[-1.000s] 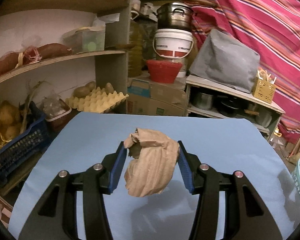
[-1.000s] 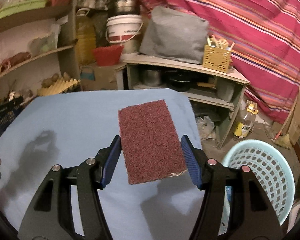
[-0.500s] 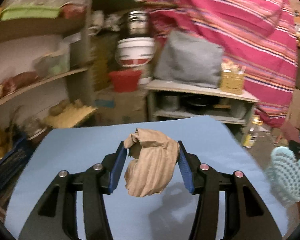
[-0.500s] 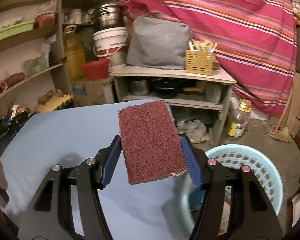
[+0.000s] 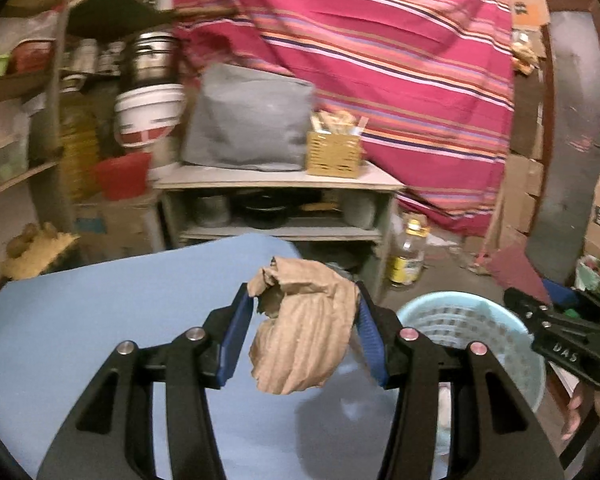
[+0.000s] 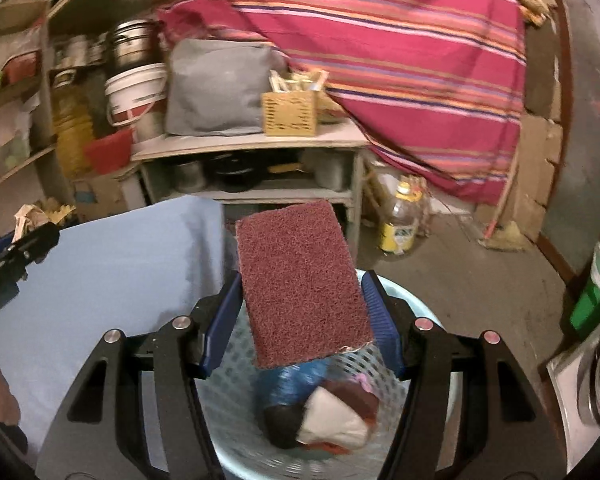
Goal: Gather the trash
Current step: 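Carry both items over the wastebasket and open both tools to drop them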
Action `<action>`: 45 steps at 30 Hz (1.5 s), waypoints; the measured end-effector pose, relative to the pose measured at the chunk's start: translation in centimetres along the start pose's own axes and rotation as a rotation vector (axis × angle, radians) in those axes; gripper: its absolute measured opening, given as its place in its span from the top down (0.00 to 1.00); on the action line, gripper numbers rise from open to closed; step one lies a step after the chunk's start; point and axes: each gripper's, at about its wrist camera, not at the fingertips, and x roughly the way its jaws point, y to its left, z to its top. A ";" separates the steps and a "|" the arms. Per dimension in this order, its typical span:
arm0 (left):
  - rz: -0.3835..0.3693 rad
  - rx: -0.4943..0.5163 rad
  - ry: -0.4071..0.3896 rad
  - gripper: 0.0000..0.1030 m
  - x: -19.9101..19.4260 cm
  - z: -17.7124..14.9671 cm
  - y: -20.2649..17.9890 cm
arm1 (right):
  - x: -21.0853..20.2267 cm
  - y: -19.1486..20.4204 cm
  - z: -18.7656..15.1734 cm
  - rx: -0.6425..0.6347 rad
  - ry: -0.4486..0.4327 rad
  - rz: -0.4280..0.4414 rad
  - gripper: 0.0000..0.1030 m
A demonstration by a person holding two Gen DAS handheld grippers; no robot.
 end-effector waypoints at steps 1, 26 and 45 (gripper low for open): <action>-0.013 0.007 0.006 0.51 0.4 0.0 -1.1 | 0.1 -0.9 -0.2 0.015 0.006 -0.007 0.41; -0.123 0.030 0.109 0.25 6.4 0.7 -10.9 | 1.2 -7.2 -2.2 0.140 0.069 -0.028 0.41; 0.028 -0.008 0.036 0.09 0.6 0.4 -3.0 | 4.0 -2.8 -2.6 0.072 0.103 -0.006 0.09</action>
